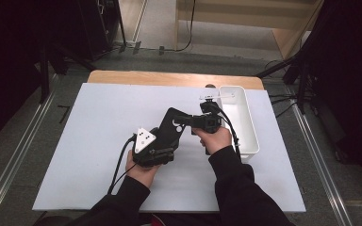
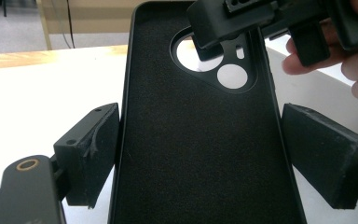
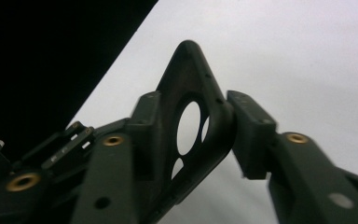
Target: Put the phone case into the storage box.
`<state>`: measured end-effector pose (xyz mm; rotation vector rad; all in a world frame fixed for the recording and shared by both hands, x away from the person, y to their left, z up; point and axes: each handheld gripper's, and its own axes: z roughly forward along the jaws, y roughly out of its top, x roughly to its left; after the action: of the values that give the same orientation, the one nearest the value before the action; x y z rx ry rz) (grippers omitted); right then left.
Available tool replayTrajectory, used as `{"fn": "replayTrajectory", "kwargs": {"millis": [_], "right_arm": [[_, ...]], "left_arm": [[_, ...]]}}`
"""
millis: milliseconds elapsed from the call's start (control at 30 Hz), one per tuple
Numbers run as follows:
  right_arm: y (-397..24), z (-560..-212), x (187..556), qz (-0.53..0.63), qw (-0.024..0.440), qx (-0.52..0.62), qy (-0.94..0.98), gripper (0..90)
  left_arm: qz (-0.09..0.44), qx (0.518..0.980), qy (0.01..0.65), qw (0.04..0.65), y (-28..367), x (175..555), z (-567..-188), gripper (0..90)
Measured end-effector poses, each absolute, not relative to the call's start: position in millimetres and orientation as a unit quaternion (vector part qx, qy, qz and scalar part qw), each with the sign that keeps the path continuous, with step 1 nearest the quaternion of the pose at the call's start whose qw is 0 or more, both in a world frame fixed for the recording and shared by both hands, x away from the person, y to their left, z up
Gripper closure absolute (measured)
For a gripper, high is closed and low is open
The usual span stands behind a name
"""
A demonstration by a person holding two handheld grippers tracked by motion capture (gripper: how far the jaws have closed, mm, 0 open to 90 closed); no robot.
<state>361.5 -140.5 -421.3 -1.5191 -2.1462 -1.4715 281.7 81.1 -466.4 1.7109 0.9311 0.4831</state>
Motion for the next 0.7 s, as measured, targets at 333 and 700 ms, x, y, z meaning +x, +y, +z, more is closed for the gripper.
{"fn": "replayTrajectory", "kwargs": {"millis": [333, 700], "right_arm": [[-147.1, -420.8, 365.3, -0.485, 0.097, -0.53, -0.689, 72.2], [-147.6, -417.5, 364.4, -0.483, 0.104, -0.534, -0.686, 74.3]], "left_arm": [[0.219, 0.721, 0.385, 0.533, 78.7, 278.9, -468.2, 13.9], [0.231, 0.722, 0.38, 0.531, 76.7, 276.3, -468.2, 13.5]]}}
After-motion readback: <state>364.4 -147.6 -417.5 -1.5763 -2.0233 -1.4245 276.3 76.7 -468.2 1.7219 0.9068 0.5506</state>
